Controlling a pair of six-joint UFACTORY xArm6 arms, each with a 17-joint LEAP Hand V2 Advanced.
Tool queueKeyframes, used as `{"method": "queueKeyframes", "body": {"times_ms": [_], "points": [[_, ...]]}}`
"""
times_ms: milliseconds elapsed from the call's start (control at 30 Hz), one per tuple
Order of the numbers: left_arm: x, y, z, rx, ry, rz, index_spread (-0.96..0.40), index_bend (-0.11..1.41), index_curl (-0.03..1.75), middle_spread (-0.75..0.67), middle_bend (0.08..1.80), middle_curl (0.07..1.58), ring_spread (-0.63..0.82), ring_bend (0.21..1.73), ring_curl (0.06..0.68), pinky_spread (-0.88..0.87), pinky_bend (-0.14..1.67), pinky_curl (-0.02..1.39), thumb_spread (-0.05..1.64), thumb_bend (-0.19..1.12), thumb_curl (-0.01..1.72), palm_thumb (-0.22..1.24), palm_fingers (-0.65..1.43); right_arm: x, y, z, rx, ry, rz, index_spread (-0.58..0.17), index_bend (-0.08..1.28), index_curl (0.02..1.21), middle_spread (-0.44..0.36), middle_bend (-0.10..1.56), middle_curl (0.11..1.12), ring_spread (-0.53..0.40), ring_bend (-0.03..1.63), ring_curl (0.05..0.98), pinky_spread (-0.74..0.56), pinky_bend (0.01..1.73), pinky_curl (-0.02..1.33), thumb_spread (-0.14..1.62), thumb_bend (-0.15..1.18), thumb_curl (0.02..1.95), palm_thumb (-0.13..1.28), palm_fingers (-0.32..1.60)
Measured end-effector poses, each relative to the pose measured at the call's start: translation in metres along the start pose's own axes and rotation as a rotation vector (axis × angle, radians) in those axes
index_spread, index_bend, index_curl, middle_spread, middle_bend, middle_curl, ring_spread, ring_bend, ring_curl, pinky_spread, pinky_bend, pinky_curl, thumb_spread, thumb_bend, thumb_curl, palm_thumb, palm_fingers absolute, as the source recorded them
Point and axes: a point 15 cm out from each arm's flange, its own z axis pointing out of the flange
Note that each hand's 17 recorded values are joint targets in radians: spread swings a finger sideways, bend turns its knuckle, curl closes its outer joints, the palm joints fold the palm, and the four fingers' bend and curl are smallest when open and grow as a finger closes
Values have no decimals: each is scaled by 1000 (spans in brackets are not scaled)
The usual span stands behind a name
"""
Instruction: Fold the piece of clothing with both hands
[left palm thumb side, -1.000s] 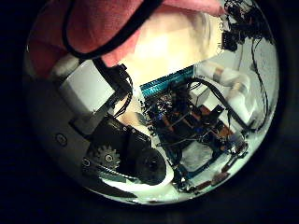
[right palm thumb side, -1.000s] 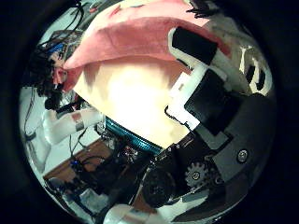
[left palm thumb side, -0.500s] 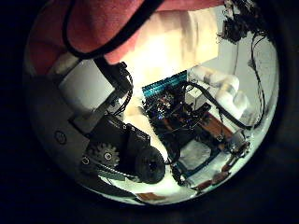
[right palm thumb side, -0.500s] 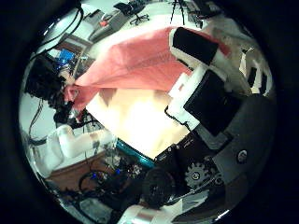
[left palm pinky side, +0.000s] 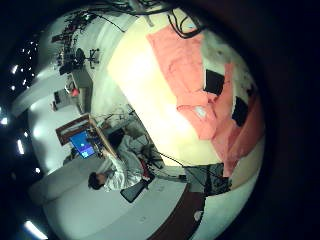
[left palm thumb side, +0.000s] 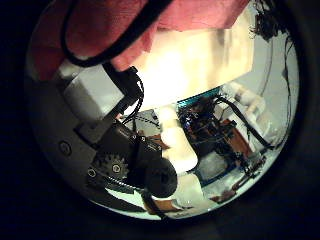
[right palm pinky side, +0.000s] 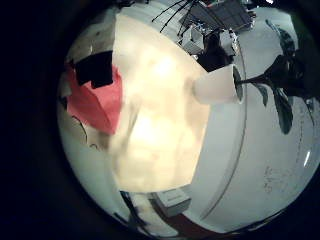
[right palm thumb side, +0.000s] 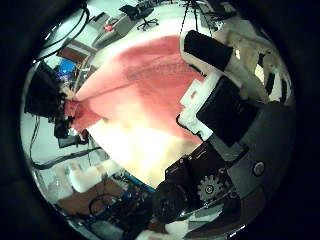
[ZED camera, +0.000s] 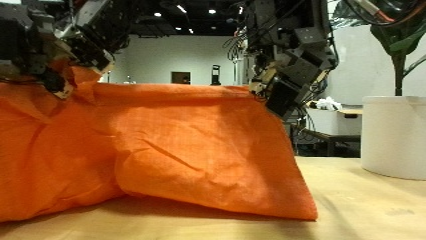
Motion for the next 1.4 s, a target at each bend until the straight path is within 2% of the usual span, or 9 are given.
{"method": "queueKeyframes", "body": {"times_ms": [200,433,667,833,933,1167,1200,1267,1400], "points": [[-11,-57,9,12,-10,42,-504,175,1339,-609,842,1087,-500,1225,534,-741,720,631,1005,-26,555,774,721,-7,-51,37,-19,5,3,-243,1139,782,-114,1355,695,-212,1369,679,-231,1225,861,1219,-7,639,1090,1145],[-22,-108,23,2,1,46,-498,181,1328,-609,845,1079,-504,1201,532,-734,711,636,1014,-24,536,750,691,-12,-101,82,-36,5,7,-234,1139,782,-113,1358,688,-209,1371,680,-232,1219,883,1233,-7,650,1083,1141],[-38,-131,39,-34,22,18,-491,176,1309,-603,847,1069,-502,1179,533,-722,717,650,1020,-24,521,739,657,15,-105,79,-18,2,43,-256,1026,757,-116,1302,665,-221,1353,672,-256,1194,880,1310,-39,575,856,1060],[-47,-126,42,-47,41,-5,-469,162,1266,-580,799,1046,-490,1141,534,-696,739,673,1026,-29,504,708,536,19,-100,60,-3,3,48,-295,841,720,-146,1181,624,-247,1307,637,-335,1141,821,1351,-17,522,775,992],[-55,-118,34,-28,47,-19,-441,139,1222,-555,753,1025,-478,1143,535,-677,755,686,1027,-50,476,615,456,18,-90,52,-8,3,44,-324,725,697,-166,1113,603,-264,1275,610,-412,1103,774,1363,-14,499,755,934],[-67,-82,14,35,149,-55,-254,87,1002,-361,457,928,-418,1210,560,-599,877,736,1025,-45,394,452,153,2,-49,49,-51,0,-9,-398,487,644,-203,1021,580,-299,1178,556,-569,994,676,1379,-6,457,767,734],[-71,-72,13,35,167,-68,-225,95,967,-335,440,912,-403,1204,558,-587,882,737,1020,-40,386,445,142,-2,-41,50,-62,-1,-23,-403,479,640,-204,1016,578,-301,1172,551,-577,989,668,1380,-6,454,768,740],[-78,-54,17,18,198,-87,-170,120,906,-276,401,878,-370,1179,549,-552,880,736,1015,-36,372,430,117,-10,-26,53,-80,-3,-47,-428,542,655,-208,993,575,-298,1016,510,-561,871,636,1384,4,452,802,492],[-91,-19,28,-56,221,-104,-61,155,799,-118,311,799,-258,1055,518,-442,835,729,1012,-28,353,423,-4,-11,1,57,-134,-4,-56,-452,654,664,-196,956,557,-249,841,443,-374,623,573,1393,12,442,851,252]]}}
